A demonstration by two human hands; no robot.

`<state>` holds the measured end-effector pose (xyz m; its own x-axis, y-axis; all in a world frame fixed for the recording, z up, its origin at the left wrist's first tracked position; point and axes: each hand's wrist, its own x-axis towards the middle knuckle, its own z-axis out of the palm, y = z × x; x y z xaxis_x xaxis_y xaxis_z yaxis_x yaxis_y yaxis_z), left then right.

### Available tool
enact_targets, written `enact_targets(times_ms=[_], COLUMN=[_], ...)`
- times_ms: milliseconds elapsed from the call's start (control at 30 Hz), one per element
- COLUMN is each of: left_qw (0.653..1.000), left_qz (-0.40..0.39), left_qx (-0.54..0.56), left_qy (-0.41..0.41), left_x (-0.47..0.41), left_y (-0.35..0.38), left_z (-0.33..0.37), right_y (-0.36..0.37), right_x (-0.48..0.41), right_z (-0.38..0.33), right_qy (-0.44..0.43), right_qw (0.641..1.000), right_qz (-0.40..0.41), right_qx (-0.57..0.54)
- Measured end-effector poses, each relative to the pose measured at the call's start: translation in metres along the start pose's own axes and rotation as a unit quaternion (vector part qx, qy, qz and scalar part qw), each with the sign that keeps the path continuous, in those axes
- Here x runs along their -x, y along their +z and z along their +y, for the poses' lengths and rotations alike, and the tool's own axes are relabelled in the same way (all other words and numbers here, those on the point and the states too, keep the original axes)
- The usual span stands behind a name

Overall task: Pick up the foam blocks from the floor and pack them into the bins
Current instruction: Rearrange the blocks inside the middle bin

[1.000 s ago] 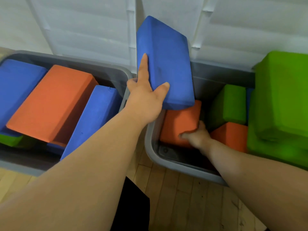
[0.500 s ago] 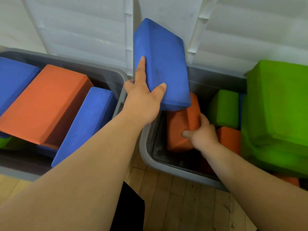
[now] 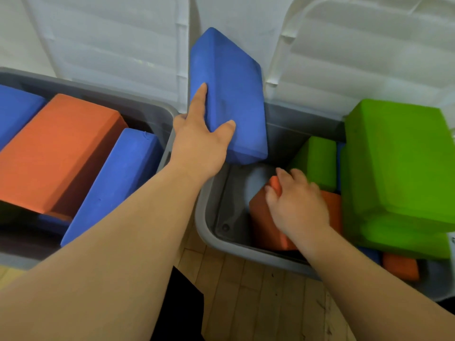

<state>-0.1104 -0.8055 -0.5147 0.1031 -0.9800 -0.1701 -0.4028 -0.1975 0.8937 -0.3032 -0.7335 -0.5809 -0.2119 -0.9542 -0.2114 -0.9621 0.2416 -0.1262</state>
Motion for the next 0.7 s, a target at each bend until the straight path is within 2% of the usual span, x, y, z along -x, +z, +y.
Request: enact_targets(times_ms=[67, 233, 400, 467, 567, 700], left_qw=[1.0, 0.999, 0.985, 0.977, 0.954, 0.92], left_qz=[0.009, 0.018, 0.011, 0.005, 0.003, -0.067], left_qx=[-0.002, -0.035, -0.156, -0.197, -0.281, -0.373], left_qy=[0.006, 0.017, 0.076, 0.084, 0.107, 0.104], left_x=[0.0, 0.004, 0.02, 0.025, 0.032, 0.037], left_y=[0.0, -0.003, -0.002, 0.0, 0.003, 0.014], left_z=[0.0, 0.007, 0.018, 0.025, 0.036, 0.043], right_y=[0.01, 0.015, -0.011, -0.029, -0.055, -0.085], right_x=[0.001, -0.014, -0.013, 0.0, 0.026, 0.047], right_z=[-0.005, -0.003, -0.002, 0.003, 0.013, 0.036], right_qy=[0.012, 0.03, 0.05, 0.024, -0.073, -0.186], right_qw=[0.998, 0.991, 0.979, 0.978, 0.984, 0.975], right_qz=[-0.046, -0.113, -0.193, -0.203, -0.13, 0.067], right_qx=[0.049, 0.061, 0.034, 0.043, 0.099, 0.104])
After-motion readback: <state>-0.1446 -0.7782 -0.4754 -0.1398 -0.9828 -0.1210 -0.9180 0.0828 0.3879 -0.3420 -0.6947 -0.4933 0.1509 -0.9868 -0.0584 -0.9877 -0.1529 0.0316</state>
